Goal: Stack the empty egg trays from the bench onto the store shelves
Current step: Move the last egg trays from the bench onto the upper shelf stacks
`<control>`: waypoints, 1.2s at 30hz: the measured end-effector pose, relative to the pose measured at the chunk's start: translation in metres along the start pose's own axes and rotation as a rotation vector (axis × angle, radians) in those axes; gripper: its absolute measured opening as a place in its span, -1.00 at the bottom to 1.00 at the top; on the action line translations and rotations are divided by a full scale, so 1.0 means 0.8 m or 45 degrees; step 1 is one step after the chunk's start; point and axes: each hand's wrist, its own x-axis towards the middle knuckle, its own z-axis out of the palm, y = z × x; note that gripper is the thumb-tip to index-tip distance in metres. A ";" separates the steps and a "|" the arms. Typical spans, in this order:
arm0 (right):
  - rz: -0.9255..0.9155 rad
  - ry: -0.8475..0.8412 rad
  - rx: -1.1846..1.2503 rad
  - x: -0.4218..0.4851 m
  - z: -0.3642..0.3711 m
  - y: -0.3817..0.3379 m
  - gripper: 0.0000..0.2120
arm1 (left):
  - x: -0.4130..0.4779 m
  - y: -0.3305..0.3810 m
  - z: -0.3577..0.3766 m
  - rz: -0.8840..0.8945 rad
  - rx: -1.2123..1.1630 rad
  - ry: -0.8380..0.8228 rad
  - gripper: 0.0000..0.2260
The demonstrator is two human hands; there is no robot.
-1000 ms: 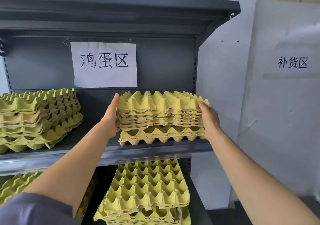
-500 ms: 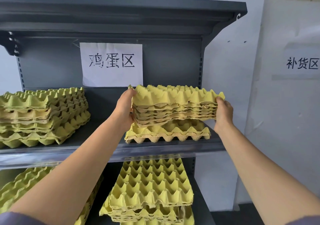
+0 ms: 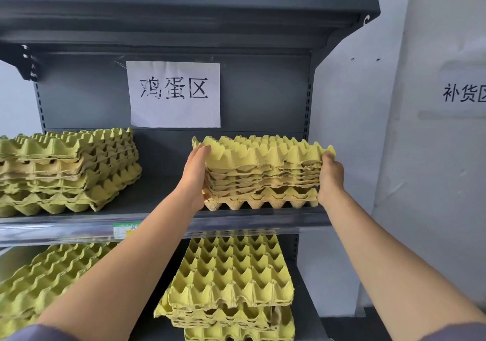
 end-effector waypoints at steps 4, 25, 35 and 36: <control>-0.019 0.159 -0.185 -0.026 0.003 0.002 -0.57 | 0.007 -0.002 -0.005 0.017 0.008 0.053 -0.52; 0.417 0.086 0.279 -0.186 0.136 -0.031 0.13 | 0.082 0.020 -0.045 -0.175 0.012 -0.355 -0.35; 0.295 0.245 0.236 -0.179 0.147 -0.028 -0.27 | 0.100 0.015 -0.044 -0.277 -0.087 -0.331 -0.33; 0.290 0.239 0.243 -0.180 0.147 -0.029 -0.29 | 0.103 0.014 -0.046 -0.307 -0.133 -0.335 -0.32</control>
